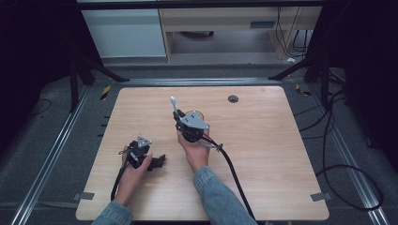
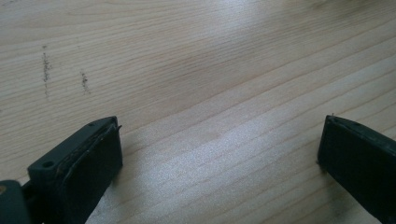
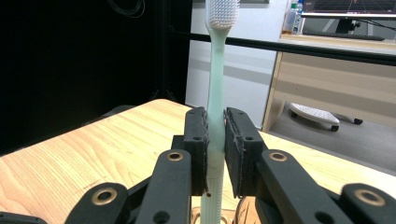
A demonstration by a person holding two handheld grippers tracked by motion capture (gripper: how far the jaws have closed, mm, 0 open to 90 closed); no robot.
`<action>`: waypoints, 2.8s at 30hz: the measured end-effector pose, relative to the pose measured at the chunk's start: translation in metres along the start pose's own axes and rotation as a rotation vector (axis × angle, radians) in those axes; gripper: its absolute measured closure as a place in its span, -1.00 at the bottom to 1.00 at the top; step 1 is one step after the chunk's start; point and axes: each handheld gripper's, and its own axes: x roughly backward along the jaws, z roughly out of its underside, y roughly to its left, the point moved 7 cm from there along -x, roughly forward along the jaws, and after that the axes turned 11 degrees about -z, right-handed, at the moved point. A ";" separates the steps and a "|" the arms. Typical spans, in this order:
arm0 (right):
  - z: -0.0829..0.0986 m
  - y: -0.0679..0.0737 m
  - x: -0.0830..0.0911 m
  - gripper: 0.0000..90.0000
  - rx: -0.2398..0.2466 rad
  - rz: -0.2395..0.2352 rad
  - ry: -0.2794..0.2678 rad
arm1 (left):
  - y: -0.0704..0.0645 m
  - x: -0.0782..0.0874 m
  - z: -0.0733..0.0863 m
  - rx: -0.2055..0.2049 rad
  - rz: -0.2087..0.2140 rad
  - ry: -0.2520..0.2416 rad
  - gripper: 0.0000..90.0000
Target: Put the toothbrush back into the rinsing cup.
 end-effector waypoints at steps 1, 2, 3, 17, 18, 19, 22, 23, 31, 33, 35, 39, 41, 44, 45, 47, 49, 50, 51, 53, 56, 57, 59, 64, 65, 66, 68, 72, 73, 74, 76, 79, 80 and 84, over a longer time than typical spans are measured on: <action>0.001 0.000 0.000 0.76 -0.003 0.000 -0.001 | 0.000 0.000 0.000 0.000 0.000 0.000 -1.00; 0.002 -0.001 -0.001 0.76 -0.002 0.000 0.000 | 0.000 0.000 0.000 0.000 0.000 0.000 -1.00; 0.003 -0.001 -0.001 0.76 -0.003 0.001 0.000 | 0.000 0.000 0.000 0.000 0.000 0.000 -1.00; 0.018 -0.002 -0.001 0.76 -0.032 0.003 0.010 | 0.000 0.000 0.000 0.001 0.000 0.000 -1.00; 0.018 -0.001 -0.001 0.76 -0.034 0.002 0.009 | 0.000 0.000 0.000 0.000 0.000 0.000 -1.00; 0.019 -0.001 -0.001 0.76 -0.032 0.001 0.010 | 0.000 0.000 0.000 0.001 0.000 0.000 -1.00; 0.019 -0.001 -0.002 0.76 -0.030 0.000 0.008 | 0.000 0.000 0.000 0.000 0.000 0.000 -1.00; 0.019 -0.001 -0.002 0.76 -0.030 -0.001 0.007 | 0.000 0.000 0.000 0.001 0.000 0.000 -1.00; 0.021 -0.001 -0.002 0.76 -0.027 -0.004 0.005 | 0.000 0.000 0.000 0.000 0.000 0.000 -1.00; 0.022 -0.001 -0.002 0.76 -0.028 -0.001 0.002 | 0.000 0.000 0.000 0.001 0.000 -0.001 -1.00; 0.022 -0.001 -0.002 0.76 -0.032 0.000 -0.001 | 0.000 0.000 0.000 0.000 0.000 0.000 -1.00; 0.022 -0.001 -0.002 0.76 -0.033 0.002 -0.012 | 0.000 0.000 0.000 0.001 0.000 0.000 -1.00; 0.022 -0.001 -0.002 0.76 -0.033 0.004 -0.017 | 0.000 0.000 0.000 0.001 0.000 -0.001 -1.00; 0.022 0.000 -0.002 0.76 -0.031 0.002 -0.021 | 0.000 0.000 0.000 0.000 0.000 0.000 -1.00; 0.022 -0.001 -0.002 0.76 -0.027 0.004 -0.022 | 0.000 0.000 0.000 0.000 0.000 0.000 -1.00; 0.022 -0.001 -0.002 0.76 -0.028 0.004 -0.024 | 0.000 0.000 0.000 0.000 0.001 -0.001 -1.00; 0.023 -0.001 -0.002 0.76 -0.024 0.006 -0.021 | 0.000 0.000 0.000 0.001 0.001 -0.001 -1.00; 0.024 0.000 -0.002 0.76 -0.024 0.003 -0.023 | 0.000 0.000 0.000 0.001 0.001 -0.001 -1.00; 0.024 0.000 -0.002 0.76 -0.024 0.003 -0.023 | 0.000 0.000 0.000 0.000 0.001 0.000 -1.00; 0.025 -0.001 -0.002 0.76 -0.019 0.004 -0.019 | 0.000 0.000 0.000 0.000 0.001 0.000 -1.00; 0.027 0.000 -0.002 0.76 -0.017 0.002 -0.012 | 0.000 0.000 0.000 -0.001 0.001 0.001 -1.00; 0.027 0.000 -0.002 0.76 -0.017 0.002 -0.012 | 0.000 0.000 0.000 -0.001 0.001 0.001 -1.00; 0.028 0.000 -0.002 0.76 -0.014 -0.001 -0.006 | 0.000 0.000 0.000 0.000 0.001 0.000 -1.00; 0.030 0.001 -0.002 0.76 -0.002 -0.004 0.008 | 0.000 0.000 0.000 0.000 0.001 0.000 -1.00; 0.030 0.001 -0.002 0.76 0.004 -0.005 0.015 | 0.000 0.000 0.000 0.000 0.001 0.000 -1.00; 0.030 0.002 -0.002 0.76 0.009 -0.005 0.018 | 0.000 0.000 0.000 0.000 0.001 0.000 -1.00; 0.030 0.002 -0.002 0.76 0.012 -0.007 0.020 | 0.000 0.000 0.000 0.000 0.001 0.001 -1.00; 0.031 0.002 -0.002 0.75 0.035 -0.009 0.038 | 0.000 0.000 0.000 -0.001 0.001 0.000 -1.00; 0.031 0.003 -0.002 0.75 0.040 -0.010 0.044 | 0.000 0.000 0.000 -0.001 0.001 0.000 -1.00; 0.031 0.003 -0.002 0.75 0.041 -0.013 0.047 | 0.000 0.000 0.000 -0.001 0.001 0.000 -1.00; 0.032 0.003 -0.003 0.75 0.041 -0.014 0.050 | 0.000 0.000 0.000 -0.001 0.001 0.001 -1.00; 0.032 0.003 -0.003 0.75 0.045 -0.016 0.053 | 0.000 0.000 0.000 -0.001 0.000 0.000 -1.00; 0.032 0.003 -0.003 0.75 0.045 -0.016 0.053 | 0.000 0.000 0.000 -0.001 0.001 0.000 -1.00; 0.030 0.004 -0.003 0.73 0.051 -0.021 0.052 | 0.000 0.000 0.000 -0.001 0.001 0.000 -1.00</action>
